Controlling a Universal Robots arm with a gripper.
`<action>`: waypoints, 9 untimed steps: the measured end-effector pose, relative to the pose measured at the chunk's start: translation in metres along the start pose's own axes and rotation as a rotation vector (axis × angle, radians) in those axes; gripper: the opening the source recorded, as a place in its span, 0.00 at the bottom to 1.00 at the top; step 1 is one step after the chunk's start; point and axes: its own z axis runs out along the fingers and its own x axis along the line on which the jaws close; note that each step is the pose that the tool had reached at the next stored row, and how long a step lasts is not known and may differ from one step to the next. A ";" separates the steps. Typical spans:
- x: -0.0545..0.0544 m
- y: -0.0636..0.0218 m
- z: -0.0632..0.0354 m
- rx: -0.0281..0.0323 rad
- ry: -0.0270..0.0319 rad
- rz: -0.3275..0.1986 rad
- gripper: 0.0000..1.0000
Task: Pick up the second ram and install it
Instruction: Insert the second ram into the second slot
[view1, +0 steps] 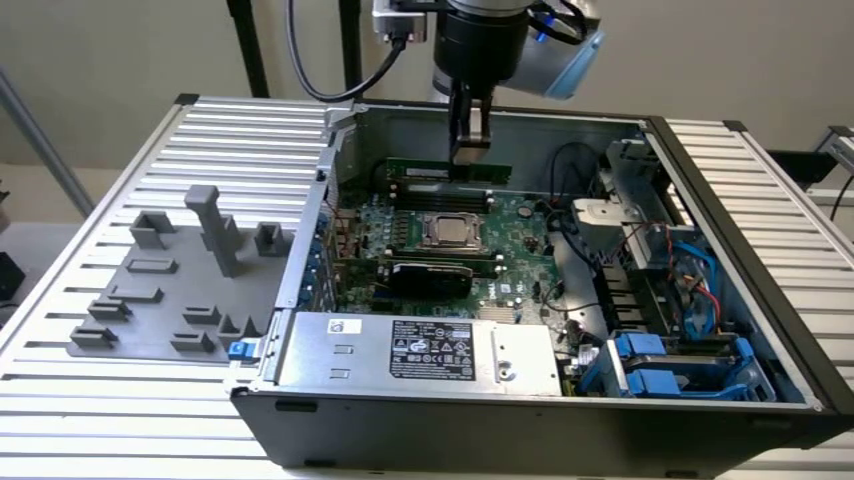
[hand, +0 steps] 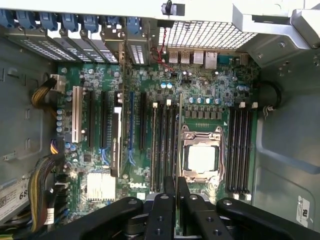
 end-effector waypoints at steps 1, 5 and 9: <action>0.000 0.0000 0.0018 0.0000 0.0000 0.000 0.14; 0.000 -0.0002 0.0090 0.0000 -0.0001 0.000 0.14; 0.000 -0.0016 0.0164 -0.0001 -0.0001 0.000 0.14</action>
